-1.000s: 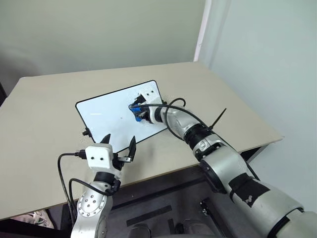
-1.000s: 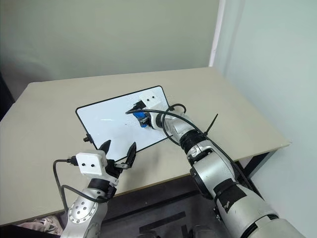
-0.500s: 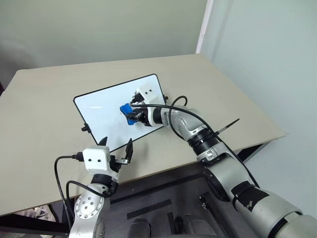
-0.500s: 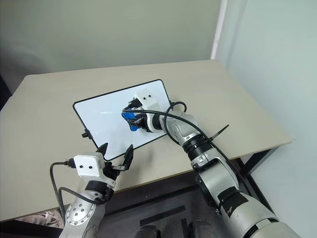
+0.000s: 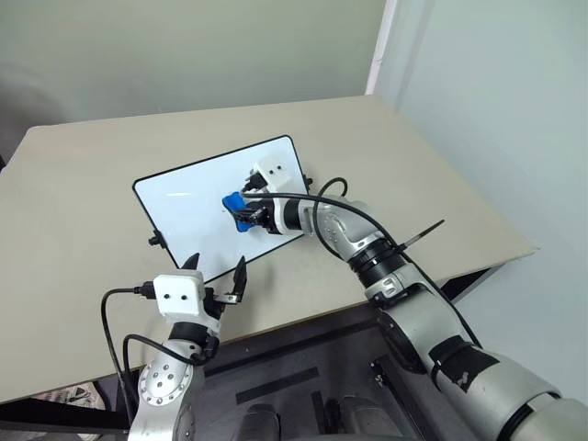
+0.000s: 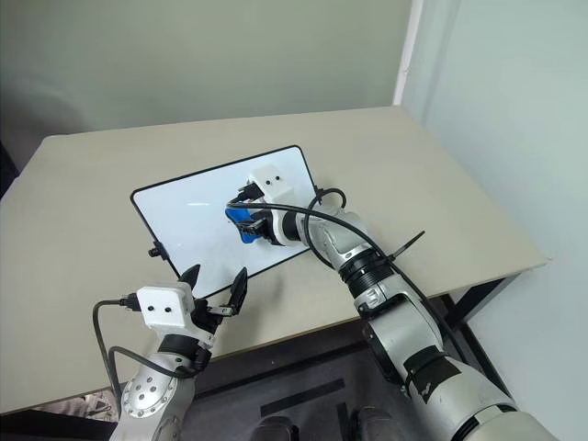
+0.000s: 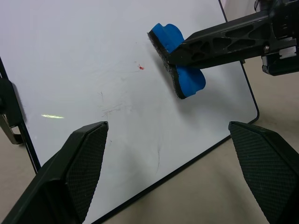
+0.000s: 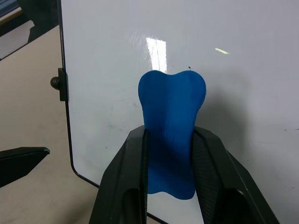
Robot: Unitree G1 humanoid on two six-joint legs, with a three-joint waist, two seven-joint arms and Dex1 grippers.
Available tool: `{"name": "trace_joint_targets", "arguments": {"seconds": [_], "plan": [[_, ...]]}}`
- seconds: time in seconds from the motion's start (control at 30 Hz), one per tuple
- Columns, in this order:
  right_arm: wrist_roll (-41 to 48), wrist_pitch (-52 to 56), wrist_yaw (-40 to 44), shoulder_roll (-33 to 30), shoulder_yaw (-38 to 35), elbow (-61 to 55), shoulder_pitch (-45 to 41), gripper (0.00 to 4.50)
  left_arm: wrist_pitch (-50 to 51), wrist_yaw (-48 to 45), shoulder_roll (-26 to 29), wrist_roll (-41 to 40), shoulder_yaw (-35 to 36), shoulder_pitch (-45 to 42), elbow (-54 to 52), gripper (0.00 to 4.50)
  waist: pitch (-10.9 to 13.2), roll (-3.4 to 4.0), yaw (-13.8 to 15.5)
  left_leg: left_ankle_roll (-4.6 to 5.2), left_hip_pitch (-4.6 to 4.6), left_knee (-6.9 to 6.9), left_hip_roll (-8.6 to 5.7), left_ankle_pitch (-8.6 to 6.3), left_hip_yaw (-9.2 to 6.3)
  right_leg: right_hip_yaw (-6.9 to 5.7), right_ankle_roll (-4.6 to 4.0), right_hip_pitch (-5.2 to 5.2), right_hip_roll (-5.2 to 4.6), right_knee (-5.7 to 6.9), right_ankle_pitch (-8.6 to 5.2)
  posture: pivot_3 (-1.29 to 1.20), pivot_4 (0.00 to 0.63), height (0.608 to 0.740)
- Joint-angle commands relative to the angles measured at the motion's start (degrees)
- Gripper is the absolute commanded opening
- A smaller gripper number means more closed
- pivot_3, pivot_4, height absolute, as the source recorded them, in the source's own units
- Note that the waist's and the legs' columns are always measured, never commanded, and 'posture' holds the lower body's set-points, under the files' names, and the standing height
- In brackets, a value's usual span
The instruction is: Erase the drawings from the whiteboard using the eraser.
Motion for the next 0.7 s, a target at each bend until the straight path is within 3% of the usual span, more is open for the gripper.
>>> {"name": "trace_joint_targets", "arguments": {"seconds": [0.03, 0.2, 0.23, 0.27, 0.33, 0.57, 0.7], "plan": [[-0.92, 1.38, 3.56, 6.20, 5.43, -3.39, 2.35, 1.32, -0.91, -2.57, 2.55, -0.92, 1.94, -0.35, 0.83, 4.50, 0.05, 0.03, 0.00, -0.27, -0.01, 0.00, 0.00, -0.16, 0.00, 0.00, 0.02, 0.00, 0.00, -0.04, 0.01, 0.00, 0.000, 0.730], [-1.33, -2.77, 1.40, 6.41, 3.31, -2.03, 2.45, 1.32, -1.43, -2.28, 2.68, 0.03, 1.76, -0.17, 0.86, 4.50, 0.30, 0.16, 0.00, -0.36, -0.03, -0.02, 0.00, -0.21, -0.01, 0.01, 0.09, 0.04, 0.00, -0.21, 0.05, 0.00, 0.000, 0.730], [-1.28, -2.90, 1.35, 6.28, 3.11, -2.01, 2.55, 1.32, -1.49, -2.21, 2.64, -0.03, 1.94, -0.11, 0.84, 4.50, -1.18, -1.71, -0.33, -0.35, -0.04, -0.04, 0.00, -0.20, -0.02, 0.01, 0.11, 0.05, 0.00, -0.25, 0.07, 0.00, 0.000, 0.730], [-0.64, -2.34, 1.81, 5.80, 3.12, -3.41, 3.20, 1.32, -1.50, -2.15, 2.60, -0.03, 1.93, 0.01, 0.72, 4.50, -2.12, -2.48, -0.33, 0.09, -0.13, -0.39, 0.01, 0.17, 0.36, 0.12, 0.51, -0.24, -0.01, -0.09, 0.12, 0.00, 0.000, 0.730], [0.53, -1.24, 1.98, 5.53, 2.74, -5.88, 4.25, 1.32, -1.50, -2.23, 2.68, -0.14, 1.94, -0.07, 0.66, 4.50, -2.85, -3.15, -0.30, -0.21, 0.05, -0.12, 0.28, 0.23, 0.63, 0.00, 0.36, -0.03, 0.53, -0.08, -0.11, 0.00, 0.000, 0.730], [0.14, 0.19, 1.27, 5.46, 4.10, -11.02, 7.55, 1.32, -1.59, -2.49, 3.01, 1.89, -1.72, 3.19, -1.44, 4.50, -3.16, -3.16, -0.94, 0.31, 0.23, 0.17, 0.73, -0.24, 0.91, 0.55, 0.51, -0.01, 0.86, 0.13, 0.05, 0.00, 0.000, 0.730], [0.65, 2.16, 0.50, 5.38, 4.01, -14.73, 9.78, 1.32, -1.04, -1.97, 2.96, 1.39, -1.09, 2.65, -2.12, 4.50, -3.16, -3.18, -1.30, 0.42, 0.83, 0.08, 0.77, -0.30, 1.20, 1.06, 0.49, 0.16, 1.03, 0.44, 0.03, 0.00, 0.000, 0.730]]}}
